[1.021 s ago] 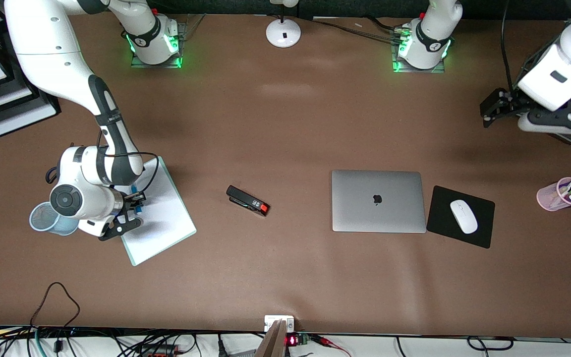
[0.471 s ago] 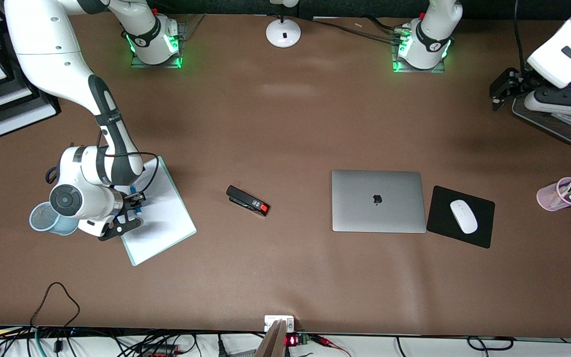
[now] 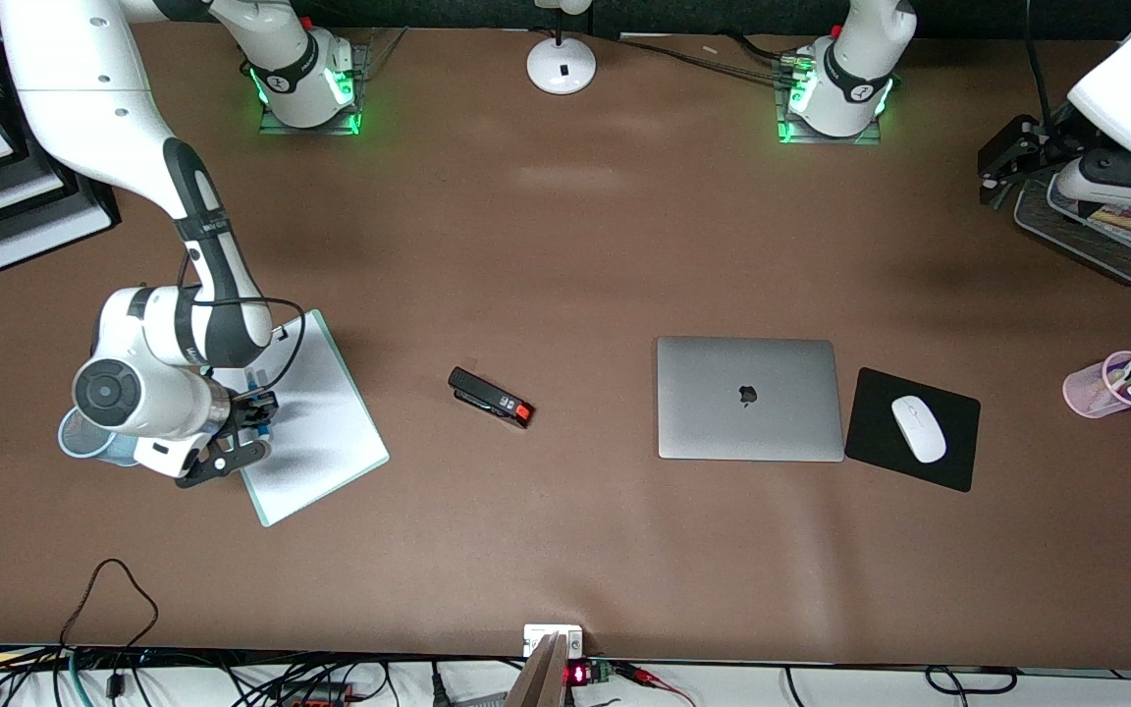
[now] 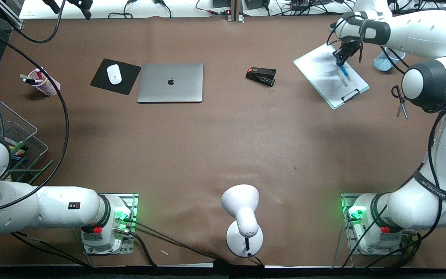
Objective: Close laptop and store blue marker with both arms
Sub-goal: 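Raise the left gripper away while the right gripper lifts the blue marker, then carry the blue marker with the right gripper toward the light blue cup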
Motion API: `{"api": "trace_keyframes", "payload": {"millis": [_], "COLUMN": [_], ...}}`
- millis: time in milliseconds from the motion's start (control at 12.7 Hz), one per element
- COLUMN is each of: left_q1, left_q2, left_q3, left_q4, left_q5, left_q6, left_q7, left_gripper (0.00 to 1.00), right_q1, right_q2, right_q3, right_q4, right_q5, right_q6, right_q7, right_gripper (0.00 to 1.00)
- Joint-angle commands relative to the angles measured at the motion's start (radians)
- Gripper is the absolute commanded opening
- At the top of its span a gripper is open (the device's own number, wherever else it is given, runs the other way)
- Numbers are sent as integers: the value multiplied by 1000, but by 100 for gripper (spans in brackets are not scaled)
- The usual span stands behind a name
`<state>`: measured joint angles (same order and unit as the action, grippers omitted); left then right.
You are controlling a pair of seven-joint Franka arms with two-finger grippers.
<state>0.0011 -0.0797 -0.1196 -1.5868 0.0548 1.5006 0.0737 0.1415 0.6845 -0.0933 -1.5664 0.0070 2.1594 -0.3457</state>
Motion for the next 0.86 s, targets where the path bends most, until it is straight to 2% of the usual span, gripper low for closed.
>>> {"api": "trace_keyframes", "payload": {"millis": [0, 157, 550, 785], "left_q1": [-21, -21, -12, -4], "left_q2": [-45, -43, -40, -35], "left_q3": [21, 23, 31, 29], "left_q4": [-61, -76, -121, -111], "left_q5": [-26, -26, -24, -47], "left_q6": [6, 16, 67, 67], "left_q7": [23, 21, 21, 20], "left_gripper": [100, 100, 100, 100], "right_q1": [-2, -5, -10, -40], "right_q2": [-62, -100, -236, -261], "right_q3": [3, 3, -11, -11], "right_q4": [-11, -11, -8, 73], "right_q5": [11, 18, 172, 260], "right_q6": [-6, -15, -165, -301], "right_q7": [-1, -4, -10, -12], "right_gripper": [1, 0, 0, 0]}}
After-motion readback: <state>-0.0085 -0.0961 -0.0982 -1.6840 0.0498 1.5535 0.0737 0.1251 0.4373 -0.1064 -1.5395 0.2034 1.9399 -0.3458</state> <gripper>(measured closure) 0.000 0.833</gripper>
